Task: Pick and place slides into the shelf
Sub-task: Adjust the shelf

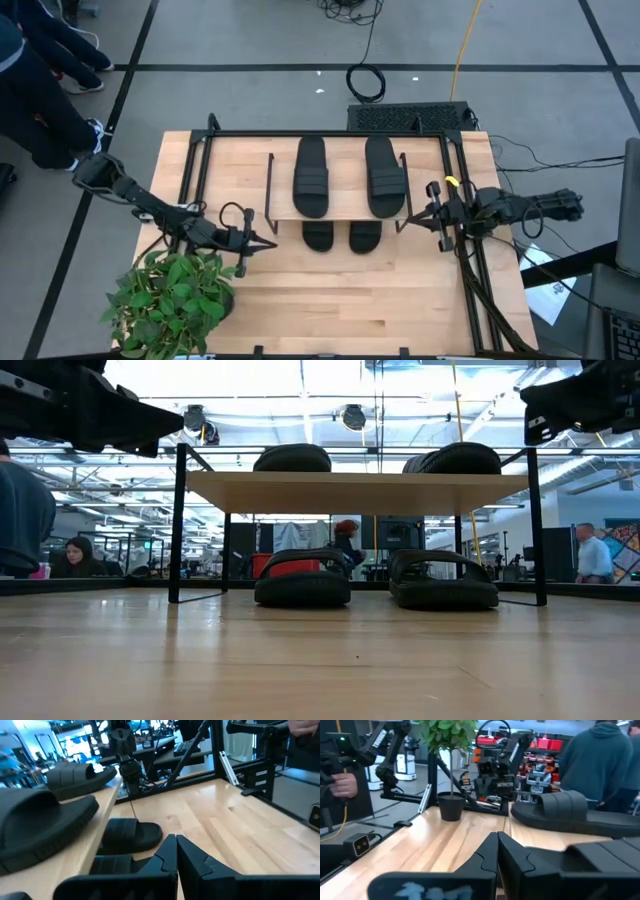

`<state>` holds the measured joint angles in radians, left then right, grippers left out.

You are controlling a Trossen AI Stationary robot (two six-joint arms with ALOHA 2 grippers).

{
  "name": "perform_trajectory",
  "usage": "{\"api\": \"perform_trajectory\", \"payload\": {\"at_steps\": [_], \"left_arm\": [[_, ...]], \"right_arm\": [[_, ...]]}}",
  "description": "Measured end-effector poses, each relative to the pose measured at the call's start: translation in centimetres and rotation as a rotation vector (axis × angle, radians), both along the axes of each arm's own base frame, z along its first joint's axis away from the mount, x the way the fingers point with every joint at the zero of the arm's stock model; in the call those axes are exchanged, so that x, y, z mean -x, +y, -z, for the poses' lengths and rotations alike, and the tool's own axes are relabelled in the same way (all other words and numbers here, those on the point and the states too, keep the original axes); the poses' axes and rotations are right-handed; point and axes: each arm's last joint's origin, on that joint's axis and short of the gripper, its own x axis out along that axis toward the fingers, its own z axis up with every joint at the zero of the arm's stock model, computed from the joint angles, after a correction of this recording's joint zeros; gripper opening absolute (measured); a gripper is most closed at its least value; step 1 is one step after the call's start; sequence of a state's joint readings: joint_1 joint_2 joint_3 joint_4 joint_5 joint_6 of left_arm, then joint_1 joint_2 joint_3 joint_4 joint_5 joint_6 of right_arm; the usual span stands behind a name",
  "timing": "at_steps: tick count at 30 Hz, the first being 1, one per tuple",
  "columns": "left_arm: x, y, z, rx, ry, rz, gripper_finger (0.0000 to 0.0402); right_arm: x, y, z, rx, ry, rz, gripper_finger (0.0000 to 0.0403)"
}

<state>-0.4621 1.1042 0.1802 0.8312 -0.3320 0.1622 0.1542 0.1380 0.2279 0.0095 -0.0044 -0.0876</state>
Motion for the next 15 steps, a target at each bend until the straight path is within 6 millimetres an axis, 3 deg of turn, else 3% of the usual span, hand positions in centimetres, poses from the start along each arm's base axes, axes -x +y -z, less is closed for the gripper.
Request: {"api": "perform_trajectory", "payload": {"at_steps": [7,15], "left_arm": [[0.4,1.0,-0.9,-0.079,-0.078,-0.033,0.0],[4.0,2.8,-0.7,0.056,-0.202,-0.041,0.0]], "right_arm": [[1.1,-0.3,0.2,-0.023,-0.004,0.018,0.0],[1.4,-0.4,0.2,-0.031,-0.007,0.014,0.0]]}}
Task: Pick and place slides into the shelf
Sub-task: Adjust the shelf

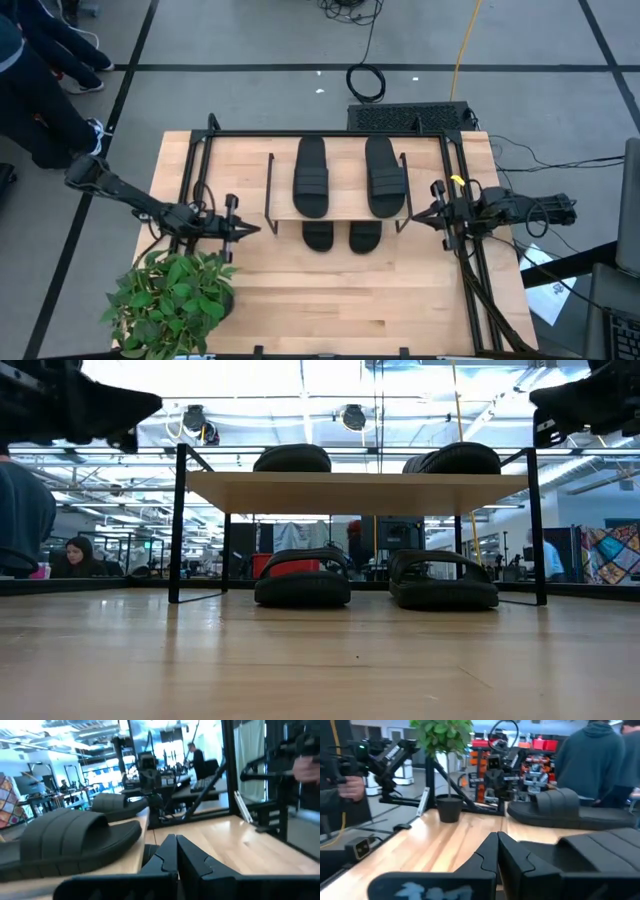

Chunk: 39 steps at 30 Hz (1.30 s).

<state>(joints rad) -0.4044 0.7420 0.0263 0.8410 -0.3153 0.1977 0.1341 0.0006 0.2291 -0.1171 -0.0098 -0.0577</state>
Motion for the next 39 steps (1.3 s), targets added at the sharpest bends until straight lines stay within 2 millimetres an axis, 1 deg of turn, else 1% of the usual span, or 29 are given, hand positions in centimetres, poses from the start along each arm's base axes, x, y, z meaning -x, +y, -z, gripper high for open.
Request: {"api": "perform_trajectory", "payload": {"at_steps": [4,6,11,19,26,36,39], "left_arm": [[0.7,0.2,0.3,0.035,0.021,0.008,0.0],[0.9,0.2,0.4,0.033,0.031,0.016,0.0],[1.2,0.0,0.5,-0.001,0.049,0.033,0.0],[1.5,-0.3,0.3,-0.009,0.038,0.062,0.0],[1.6,-0.2,0.3,0.037,0.04,0.031,0.0],[1.6,-0.2,0.4,0.107,0.061,0.052,0.0],[1.6,-0.2,0.4,0.114,0.061,0.053,0.0]], "right_arm": [[0.0,-0.1,0.2,0.006,0.025,0.033,0.0],[0.0,-0.1,0.6,-0.006,0.063,0.035,0.0],[0.0,-0.1,0.8,-0.031,0.09,0.047,0.0],[0.0,-0.2,0.7,-0.036,0.079,0.061,0.0],[0.0,-0.2,0.7,-0.033,0.079,0.061,0.0],[0.0,-0.2,0.7,-0.027,0.079,0.062,0.0],[0.0,-0.4,0.6,-0.051,0.069,0.124,0.0]]}}
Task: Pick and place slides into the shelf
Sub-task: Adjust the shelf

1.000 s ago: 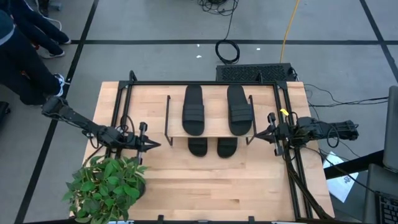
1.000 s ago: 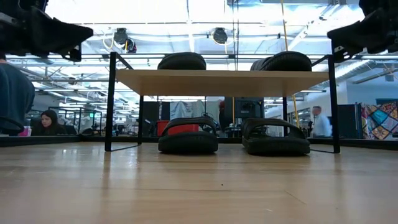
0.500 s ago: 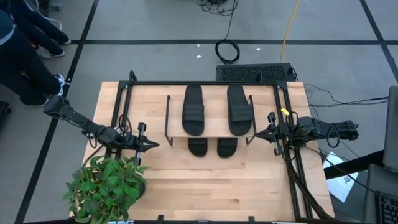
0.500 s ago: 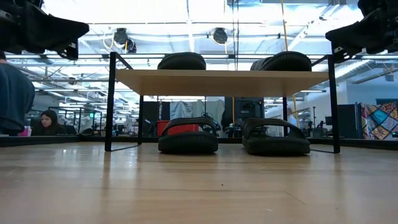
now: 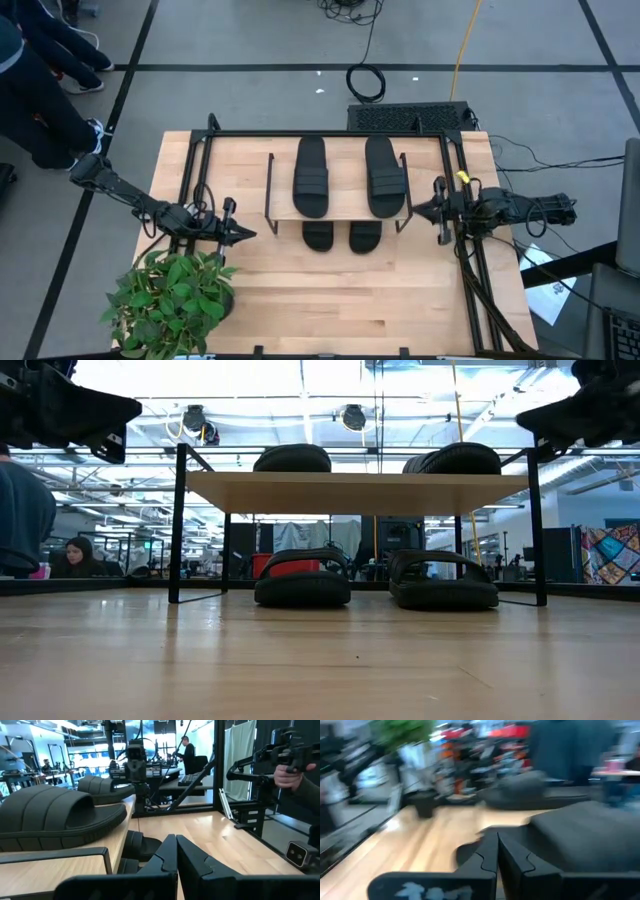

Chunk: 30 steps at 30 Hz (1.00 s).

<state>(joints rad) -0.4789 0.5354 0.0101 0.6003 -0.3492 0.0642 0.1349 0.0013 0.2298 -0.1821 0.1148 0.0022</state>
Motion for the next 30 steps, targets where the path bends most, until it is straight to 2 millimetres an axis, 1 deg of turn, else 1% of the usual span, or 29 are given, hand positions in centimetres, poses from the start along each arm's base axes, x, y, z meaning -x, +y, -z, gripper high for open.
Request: {"api": "perform_trajectory", "payload": {"at_steps": [3,7,9,12,15,17,19,27,30], "left_arm": [[0.0,0.0,0.0,0.011,0.001,0.001,0.0001],[0.0,0.0,0.0,0.025,0.004,0.003,0.0001],[0.0,0.0,0.0,0.023,0.007,0.002,0.0001],[0.0,0.0,0.1,0.021,0.01,0.002,0.0001],[0.0,0.0,0.1,0.017,0.009,0.001,0.0001],[0.0,0.0,0.1,0.014,0.009,0.001,0.0001],[0.0,0.0,0.1,0.013,0.012,0.001,0.0001],[0.0,0.0,0.1,0.04,0.017,0.003,0.0001],[0.0,0.0,0.1,0.043,0.017,0.003,0.0001]], "right_arm": [[0.0,-0.4,-0.5,-0.036,-0.052,0.147,0.0],[0.5,-1.1,-1.0,-0.078,-0.055,0.383,0.0],[0.7,-1.5,-0.8,-0.12,-0.043,0.522,0.0],[0.8,-1.8,0.2,-0.15,0.028,0.654,0.0],[0.8,-1.8,1.1,-0.199,0.092,0.692,0.0],[0.5,-1.7,1.4,-0.217,0.119,0.641,0.0],[0.3,-1.6,1.5,-0.23,0.138,0.629,0.0],[-0.2,-1.6,2.0,-0.226,0.19,0.655,0.0],[-0.3,-1.7,2.4,-0.21,0.219,0.718,0.0]]}}
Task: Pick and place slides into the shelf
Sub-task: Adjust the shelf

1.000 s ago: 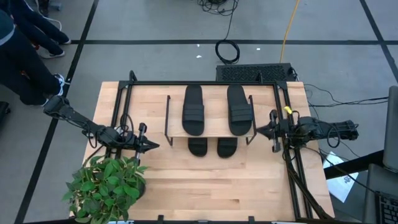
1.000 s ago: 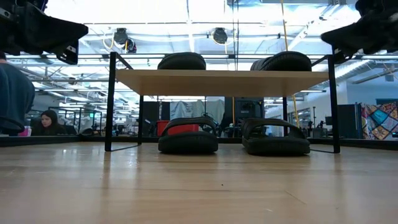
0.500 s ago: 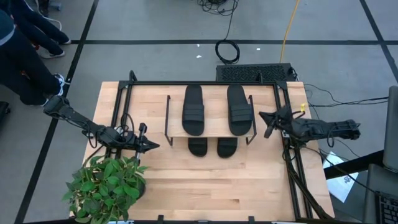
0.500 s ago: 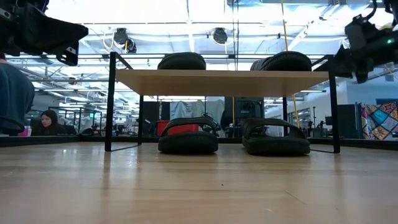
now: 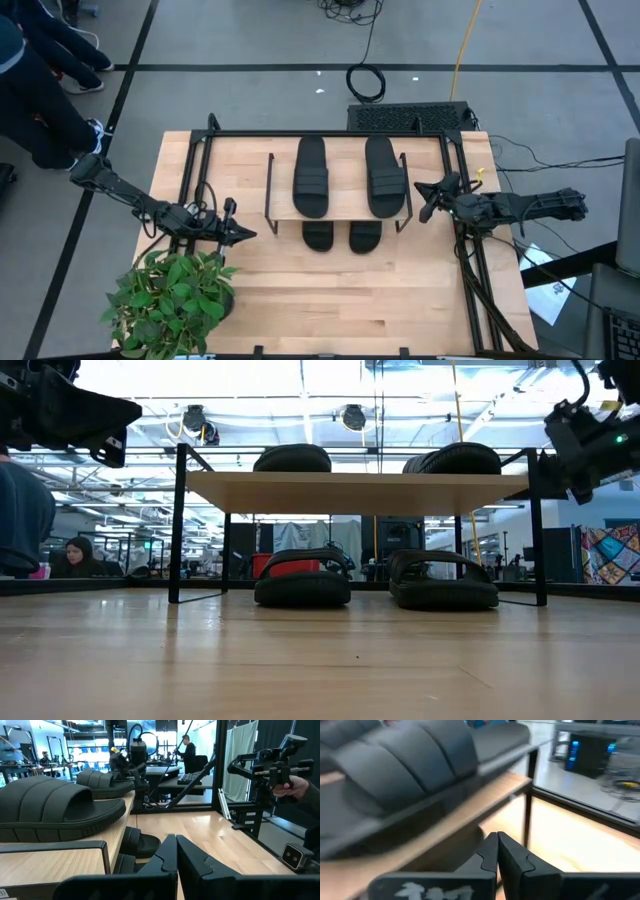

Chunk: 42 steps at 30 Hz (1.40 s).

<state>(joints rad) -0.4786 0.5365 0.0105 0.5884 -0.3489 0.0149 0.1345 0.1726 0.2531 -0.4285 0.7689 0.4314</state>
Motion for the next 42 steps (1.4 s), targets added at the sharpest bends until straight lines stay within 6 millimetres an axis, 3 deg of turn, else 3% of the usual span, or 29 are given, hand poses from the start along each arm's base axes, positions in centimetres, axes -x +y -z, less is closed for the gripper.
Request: {"api": "perform_trajectory", "payload": {"at_steps": [9,42], "left_arm": [[0.0,0.0,0.0,-0.002,-0.001,0.0,0.0001],[0.0,0.0,0.3,0.003,0.033,0.0,0.0001]], "right_arm": [[-0.5,0.0,0.8,-0.01,0.086,0.027,0.0],[-3.3,0.5,0.9,-0.007,0.113,-0.085,0.0]]}}
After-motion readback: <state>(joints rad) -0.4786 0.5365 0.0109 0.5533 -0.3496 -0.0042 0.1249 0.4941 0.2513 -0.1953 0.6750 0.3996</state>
